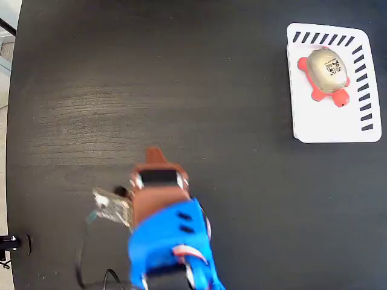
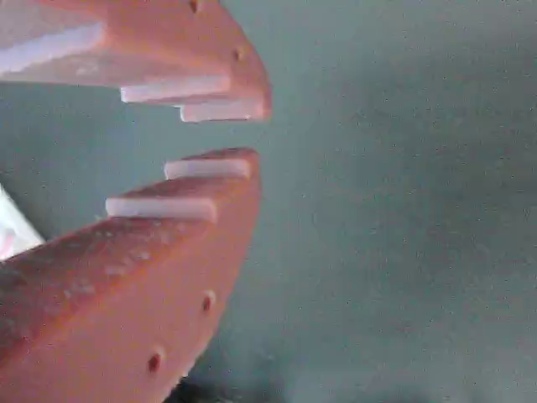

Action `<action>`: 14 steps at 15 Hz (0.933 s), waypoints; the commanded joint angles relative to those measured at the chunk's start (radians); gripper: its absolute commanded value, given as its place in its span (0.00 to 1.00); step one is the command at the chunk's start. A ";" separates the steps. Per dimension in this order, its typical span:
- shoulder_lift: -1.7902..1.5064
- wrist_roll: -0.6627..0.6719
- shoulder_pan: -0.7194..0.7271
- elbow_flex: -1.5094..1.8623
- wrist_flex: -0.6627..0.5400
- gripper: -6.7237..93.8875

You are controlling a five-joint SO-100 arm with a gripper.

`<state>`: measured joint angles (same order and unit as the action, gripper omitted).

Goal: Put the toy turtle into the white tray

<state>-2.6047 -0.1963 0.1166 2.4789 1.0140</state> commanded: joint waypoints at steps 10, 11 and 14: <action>-0.646 0.043 -0.104 0.337 0.218 0.07; -0.646 0.040 -0.100 0.351 0.235 0.07; -0.647 0.052 -0.087 0.414 0.249 0.07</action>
<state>-3.2428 -0.1442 0.0123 2.8839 1.2671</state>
